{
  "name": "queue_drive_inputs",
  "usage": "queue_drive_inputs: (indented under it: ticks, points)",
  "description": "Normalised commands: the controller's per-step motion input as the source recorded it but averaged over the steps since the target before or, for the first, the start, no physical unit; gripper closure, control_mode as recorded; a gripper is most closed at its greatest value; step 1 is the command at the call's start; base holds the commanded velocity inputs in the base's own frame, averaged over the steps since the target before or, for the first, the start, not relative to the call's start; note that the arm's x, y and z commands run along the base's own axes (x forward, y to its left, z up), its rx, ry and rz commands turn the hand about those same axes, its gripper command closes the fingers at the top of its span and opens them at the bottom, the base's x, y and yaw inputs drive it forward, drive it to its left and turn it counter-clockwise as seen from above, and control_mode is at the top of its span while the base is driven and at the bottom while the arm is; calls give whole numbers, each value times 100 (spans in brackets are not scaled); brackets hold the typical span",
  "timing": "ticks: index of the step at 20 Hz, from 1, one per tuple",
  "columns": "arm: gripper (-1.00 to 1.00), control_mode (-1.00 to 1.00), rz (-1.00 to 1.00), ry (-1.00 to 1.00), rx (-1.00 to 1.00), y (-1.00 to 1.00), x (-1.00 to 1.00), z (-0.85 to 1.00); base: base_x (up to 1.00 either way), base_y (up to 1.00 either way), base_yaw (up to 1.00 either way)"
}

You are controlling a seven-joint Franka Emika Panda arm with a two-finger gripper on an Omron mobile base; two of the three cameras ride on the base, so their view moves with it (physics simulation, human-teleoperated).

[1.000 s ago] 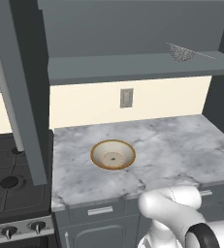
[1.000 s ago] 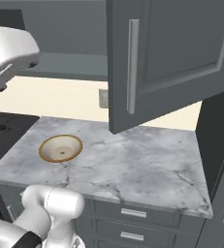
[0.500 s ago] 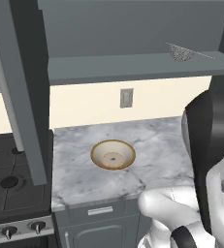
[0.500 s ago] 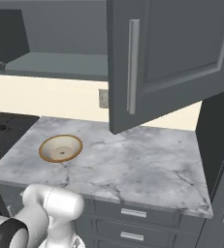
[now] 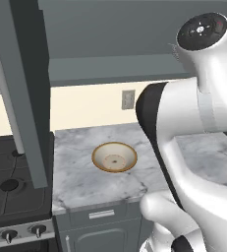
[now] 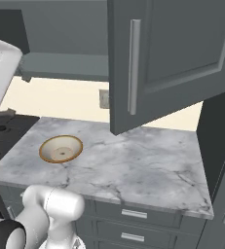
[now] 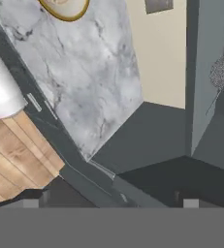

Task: Open the cabinet and setup a tea strainer by placing it in the bowl upright.

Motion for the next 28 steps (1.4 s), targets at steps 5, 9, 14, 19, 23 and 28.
queue_drive_inputs:
  ticks: [5, 9, 14, 19, 23, 28]
  points:
    - [-100, -100, -2, 18, -12, -64, 83, -51, 0, 0, 0]
    - [-100, -100, -4, 21, -17, -49, 57, -36, 0, 0, 0]
    - [-100, -100, -28, 23, -25, -52, 59, -22, 0, 0, 0]
    - [-100, -100, -41, 11, -27, -61, 62, -16, 0, 0, 0]
    - [-100, -100, -38, 1, -23, -50, 41, 7, 0, 0, 0]
    - [-100, -100, -42, 0, -14, -79, 6, 16, 0, 0, 0]
